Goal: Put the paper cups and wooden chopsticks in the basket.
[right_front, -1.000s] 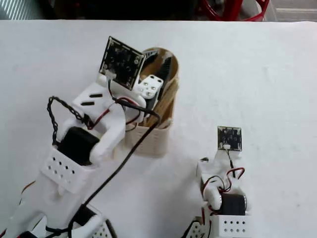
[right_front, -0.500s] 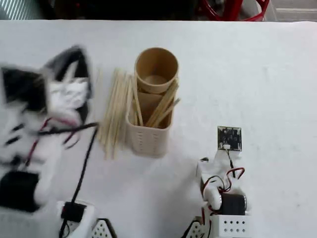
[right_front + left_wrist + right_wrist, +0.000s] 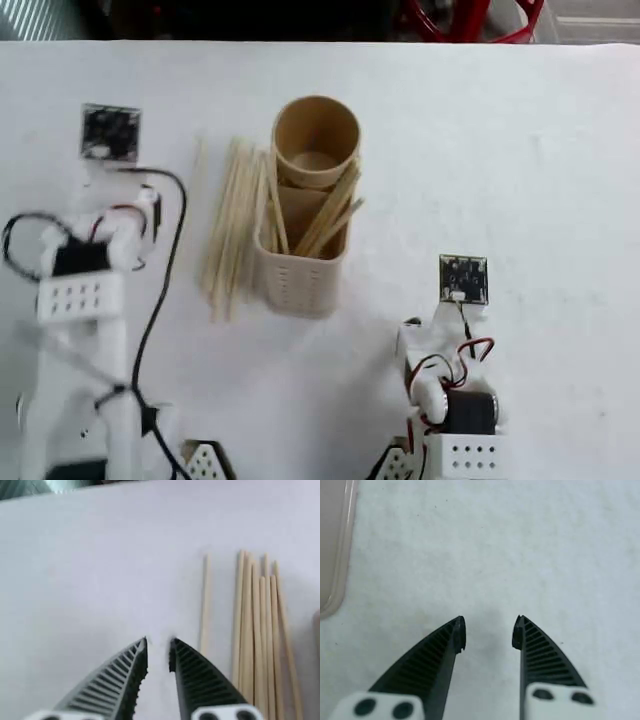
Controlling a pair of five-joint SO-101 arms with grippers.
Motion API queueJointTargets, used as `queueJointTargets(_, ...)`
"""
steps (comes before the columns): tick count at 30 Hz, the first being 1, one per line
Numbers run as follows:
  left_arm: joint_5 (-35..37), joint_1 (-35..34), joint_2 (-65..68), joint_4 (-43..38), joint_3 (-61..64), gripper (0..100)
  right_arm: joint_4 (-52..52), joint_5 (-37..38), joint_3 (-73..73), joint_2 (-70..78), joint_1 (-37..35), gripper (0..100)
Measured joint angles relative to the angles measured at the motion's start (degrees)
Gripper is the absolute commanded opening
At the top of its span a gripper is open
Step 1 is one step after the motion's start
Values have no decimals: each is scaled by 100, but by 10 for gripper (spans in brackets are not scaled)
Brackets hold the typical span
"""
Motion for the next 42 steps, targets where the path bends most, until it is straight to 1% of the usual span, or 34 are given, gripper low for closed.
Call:
queueJointTargets(5, -9, 387, 2374, 818, -1653, 103, 0, 0, 0, 0, 0, 159)
queueJointTargets(10, 0, 457, 4519, 1442, -3305, 102, 0, 0, 0, 0, 0, 159)
queueJointTargets(14, -9, 448, 5653, 1723, -4070, 102, 0, 0, 0, 0, 0, 159)
queueJointTargets(17, -9, 448, 5890, 1776, -4273, 102, 0, 0, 0, 0, 0, 159)
queueJointTargets(42, 62, 448, 5908, 1793, -4308, 101, 0, 0, 0, 0, 0, 159)
